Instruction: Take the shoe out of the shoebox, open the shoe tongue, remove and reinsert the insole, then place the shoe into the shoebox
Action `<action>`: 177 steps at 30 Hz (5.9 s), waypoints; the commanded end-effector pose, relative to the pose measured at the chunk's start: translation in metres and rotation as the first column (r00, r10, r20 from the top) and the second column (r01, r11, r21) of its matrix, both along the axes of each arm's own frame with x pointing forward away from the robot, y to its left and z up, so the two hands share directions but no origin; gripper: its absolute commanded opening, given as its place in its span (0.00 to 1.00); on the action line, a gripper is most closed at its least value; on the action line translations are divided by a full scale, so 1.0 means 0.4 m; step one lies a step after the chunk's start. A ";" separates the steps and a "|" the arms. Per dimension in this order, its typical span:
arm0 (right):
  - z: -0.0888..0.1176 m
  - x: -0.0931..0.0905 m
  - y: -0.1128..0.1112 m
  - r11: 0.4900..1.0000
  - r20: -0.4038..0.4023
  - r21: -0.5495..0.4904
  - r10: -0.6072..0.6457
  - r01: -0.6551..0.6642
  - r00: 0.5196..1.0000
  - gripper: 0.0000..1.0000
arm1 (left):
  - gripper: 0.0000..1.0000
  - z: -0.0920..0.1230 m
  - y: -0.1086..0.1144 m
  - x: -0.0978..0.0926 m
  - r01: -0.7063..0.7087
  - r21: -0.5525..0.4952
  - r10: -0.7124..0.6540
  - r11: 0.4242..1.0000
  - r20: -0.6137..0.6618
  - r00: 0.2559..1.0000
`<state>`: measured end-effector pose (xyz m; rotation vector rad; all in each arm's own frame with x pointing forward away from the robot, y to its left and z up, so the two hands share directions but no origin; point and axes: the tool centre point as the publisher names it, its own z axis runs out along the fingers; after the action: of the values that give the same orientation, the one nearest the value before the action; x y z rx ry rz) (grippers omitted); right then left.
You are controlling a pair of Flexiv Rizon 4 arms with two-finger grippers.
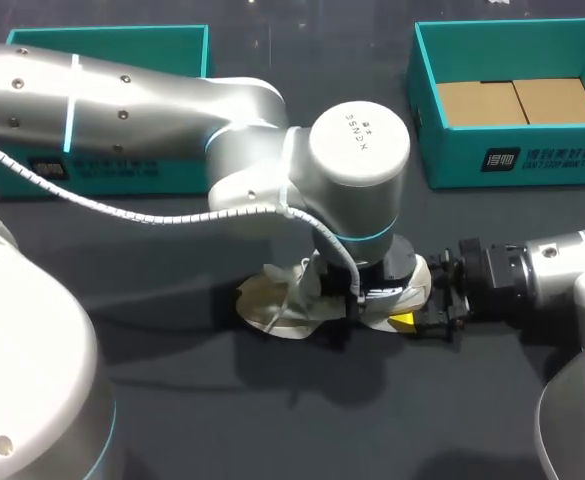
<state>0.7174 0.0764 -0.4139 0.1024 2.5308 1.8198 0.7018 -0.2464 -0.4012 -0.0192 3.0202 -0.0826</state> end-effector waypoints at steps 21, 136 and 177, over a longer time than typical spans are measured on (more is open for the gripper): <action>0.005 -0.004 0.003 1.000 -0.001 -0.005 0.001 -0.001 1.000 0.00 | 0.00 0.087 0.056 -0.003 -0.101 -0.313 0.063 0.944 -0.129 0.990; 0.005 -0.004 0.003 1.000 -0.001 -0.005 0.001 -0.001 1.000 0.00 | 0.00 0.141 -0.135 0.062 0.053 -0.553 0.053 0.832 0.174 0.983; 0.005 -0.004 0.003 1.000 -0.001 -0.005 0.001 -0.001 1.000 0.00 | 0.00 0.446 -0.209 0.021 -0.033 -0.783 -0.148 0.622 -0.158 0.976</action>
<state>0.7168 0.0770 -0.4131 0.1012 2.5310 1.8204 0.7190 -0.3341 -0.2251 0.0242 2.9091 -1.4396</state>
